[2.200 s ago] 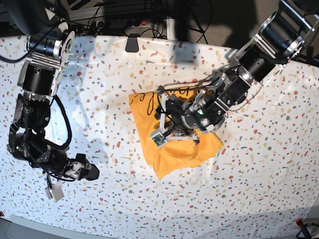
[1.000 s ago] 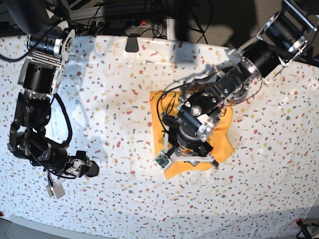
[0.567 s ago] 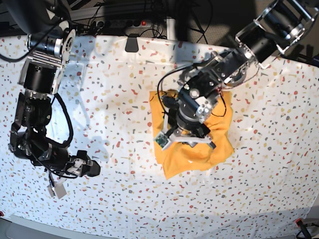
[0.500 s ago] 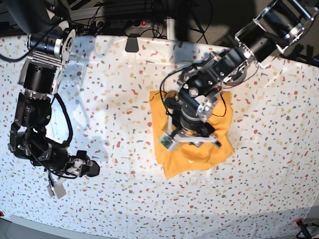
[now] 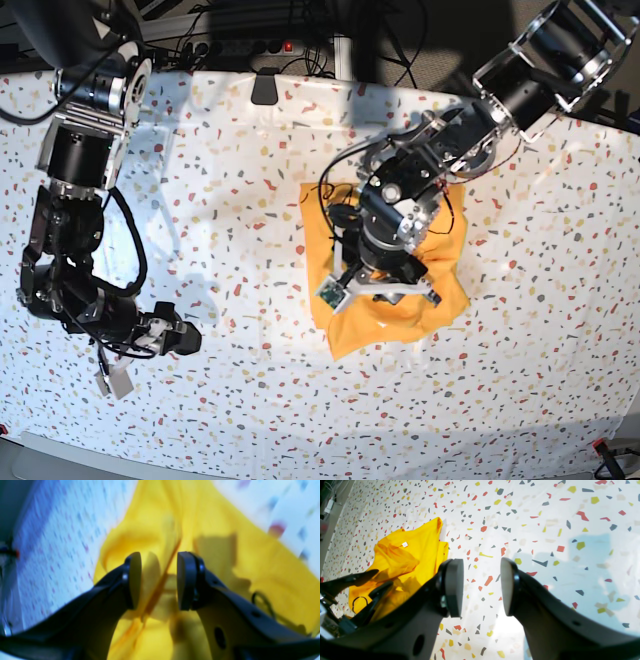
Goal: Fold the T-shirt properly
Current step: 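Tug the bundle's edge with the left gripper to square it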
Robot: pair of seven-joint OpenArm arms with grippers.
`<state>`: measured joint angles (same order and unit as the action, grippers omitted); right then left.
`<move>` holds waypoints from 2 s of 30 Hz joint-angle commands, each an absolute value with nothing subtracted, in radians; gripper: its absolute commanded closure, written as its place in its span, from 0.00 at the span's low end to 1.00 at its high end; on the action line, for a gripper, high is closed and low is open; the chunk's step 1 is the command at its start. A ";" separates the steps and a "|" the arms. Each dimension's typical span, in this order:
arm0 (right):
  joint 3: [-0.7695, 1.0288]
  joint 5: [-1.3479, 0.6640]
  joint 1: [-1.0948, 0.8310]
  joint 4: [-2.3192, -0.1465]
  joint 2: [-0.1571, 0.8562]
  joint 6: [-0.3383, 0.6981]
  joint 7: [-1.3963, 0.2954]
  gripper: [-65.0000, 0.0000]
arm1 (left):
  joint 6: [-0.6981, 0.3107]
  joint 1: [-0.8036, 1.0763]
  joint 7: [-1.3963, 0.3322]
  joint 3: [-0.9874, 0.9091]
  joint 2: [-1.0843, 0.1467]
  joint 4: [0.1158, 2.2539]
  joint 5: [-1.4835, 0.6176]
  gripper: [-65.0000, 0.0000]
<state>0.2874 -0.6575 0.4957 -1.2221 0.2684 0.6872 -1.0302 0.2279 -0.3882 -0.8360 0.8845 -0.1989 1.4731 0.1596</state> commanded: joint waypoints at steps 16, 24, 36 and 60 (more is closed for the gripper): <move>0.289 -0.684 0.529 -1.239 0.280 0.698 -1.002 0.62 | 0.356 -0.421 -0.860 0.878 -0.194 1.291 0.352 0.65; 0.289 -0.684 0.529 -1.239 0.280 0.698 -1.003 0.62 | 0.445 -0.433 -0.930 0.878 -0.199 1.291 0.492 0.65; 0.289 -0.684 0.529 -1.239 0.279 0.698 -1.011 0.62 | 0.477 -0.504 -0.979 0.878 -0.256 1.289 0.505 0.65; 0.289 -0.684 0.528 -1.239 0.280 0.698 -1.031 0.62 | 0.331 -0.502 -0.774 0.878 -0.332 1.141 0.243 0.65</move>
